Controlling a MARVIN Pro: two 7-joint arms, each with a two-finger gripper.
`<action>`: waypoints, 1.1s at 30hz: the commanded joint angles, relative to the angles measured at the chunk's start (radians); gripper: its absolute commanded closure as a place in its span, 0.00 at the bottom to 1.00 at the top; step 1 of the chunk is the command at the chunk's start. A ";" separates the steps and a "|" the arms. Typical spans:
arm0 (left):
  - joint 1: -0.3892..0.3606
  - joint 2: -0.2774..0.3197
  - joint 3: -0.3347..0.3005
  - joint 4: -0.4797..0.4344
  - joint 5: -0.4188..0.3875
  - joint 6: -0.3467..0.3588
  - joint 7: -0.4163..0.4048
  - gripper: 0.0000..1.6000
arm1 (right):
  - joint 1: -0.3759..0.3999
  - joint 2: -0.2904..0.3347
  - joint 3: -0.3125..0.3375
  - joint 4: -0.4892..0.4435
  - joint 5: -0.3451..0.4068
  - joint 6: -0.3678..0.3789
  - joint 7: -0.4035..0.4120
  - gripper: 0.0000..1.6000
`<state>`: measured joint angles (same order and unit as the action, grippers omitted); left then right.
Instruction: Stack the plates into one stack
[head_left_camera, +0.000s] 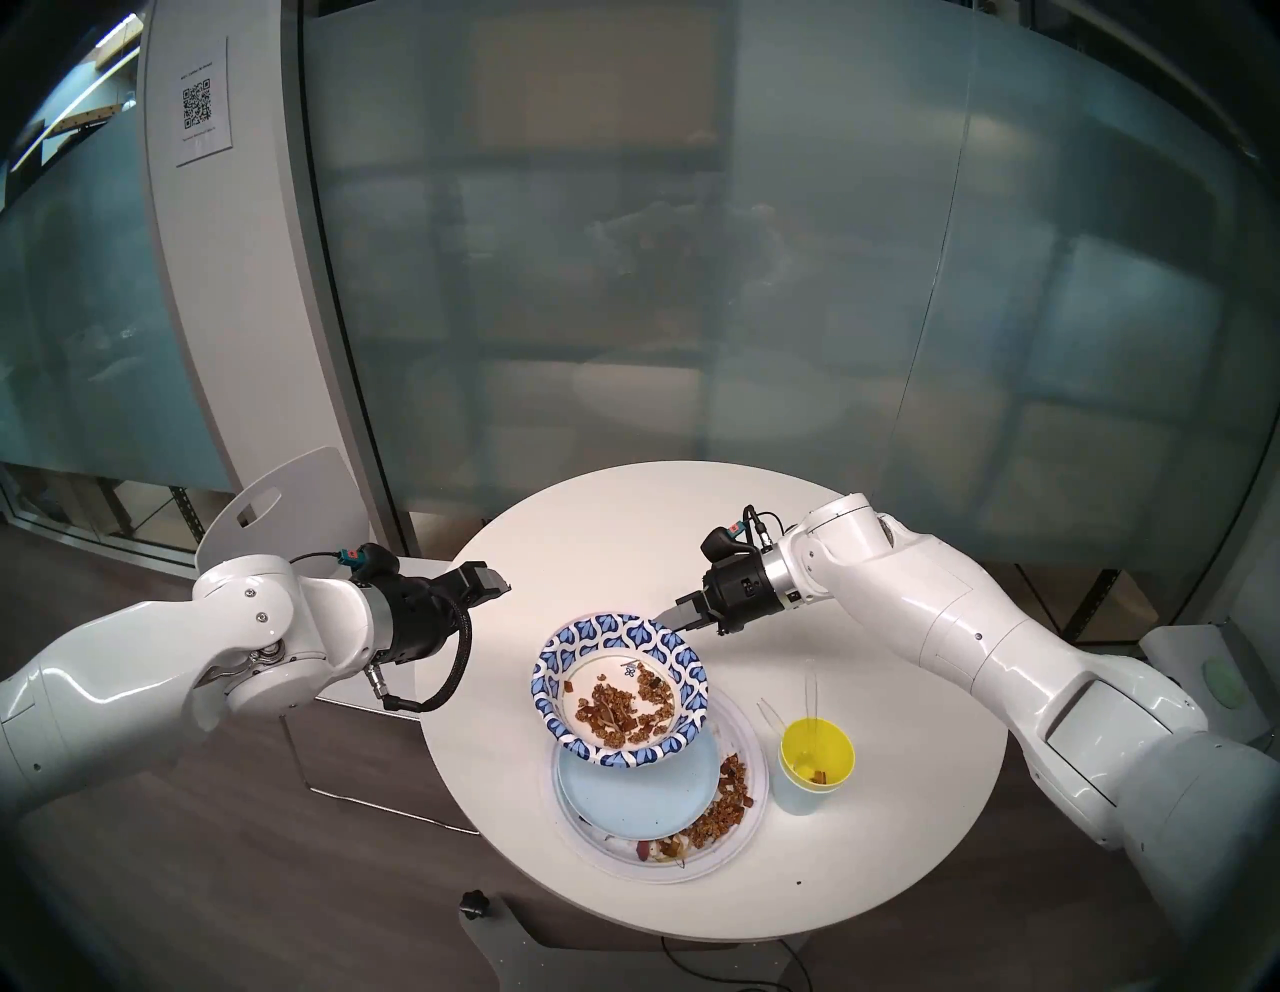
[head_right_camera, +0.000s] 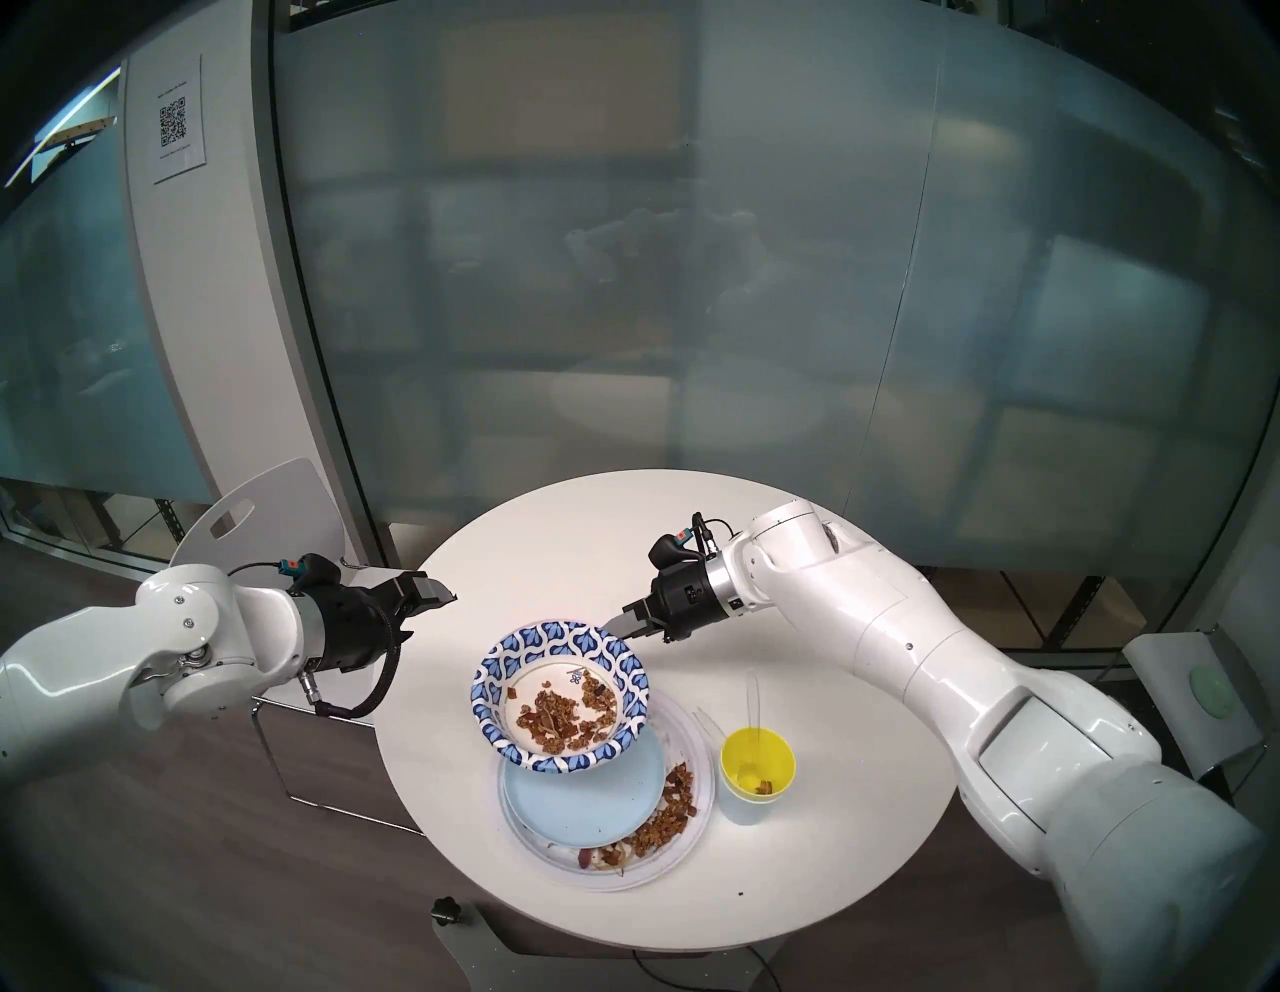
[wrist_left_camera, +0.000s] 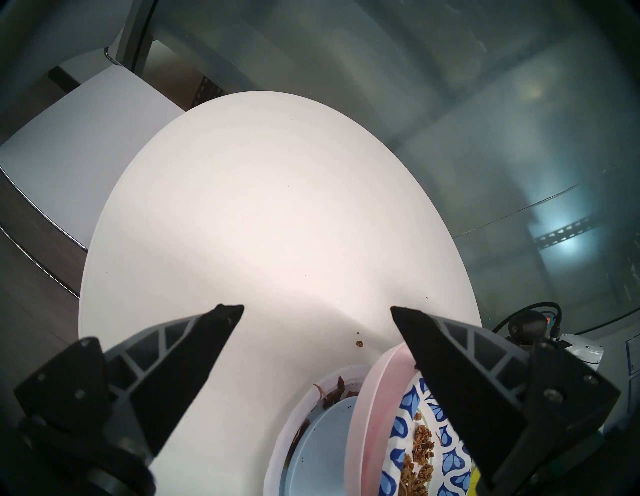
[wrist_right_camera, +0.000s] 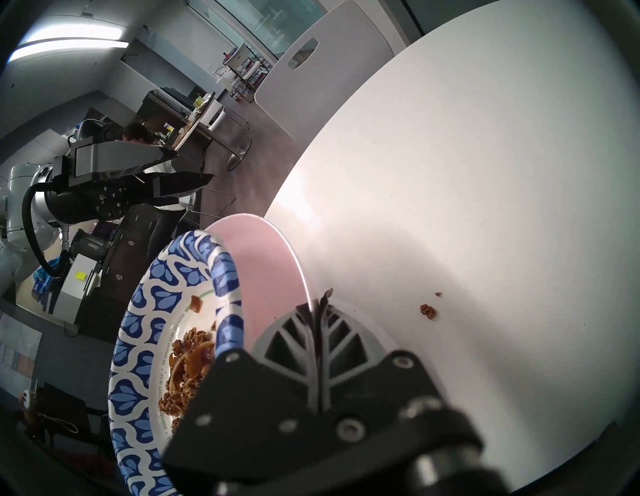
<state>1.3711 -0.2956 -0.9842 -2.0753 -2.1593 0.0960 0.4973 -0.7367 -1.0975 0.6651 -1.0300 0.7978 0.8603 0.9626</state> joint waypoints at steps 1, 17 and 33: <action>-0.014 -0.006 -0.007 -0.002 0.010 0.003 -0.009 0.00 | 0.021 -0.002 -0.003 -0.018 0.005 -0.010 0.038 1.00; -0.023 -0.025 0.008 0.006 0.027 0.011 -0.005 0.00 | -0.005 0.033 0.008 -0.042 0.026 -0.014 0.033 1.00; -0.031 -0.052 0.016 0.014 0.034 0.011 0.007 0.00 | 0.077 -0.011 0.037 -0.034 0.023 -0.007 0.033 1.00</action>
<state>1.3523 -0.3404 -0.9560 -2.0601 -2.1167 0.1172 0.4994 -0.7294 -1.0723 0.6820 -1.0646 0.8104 0.8452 0.9777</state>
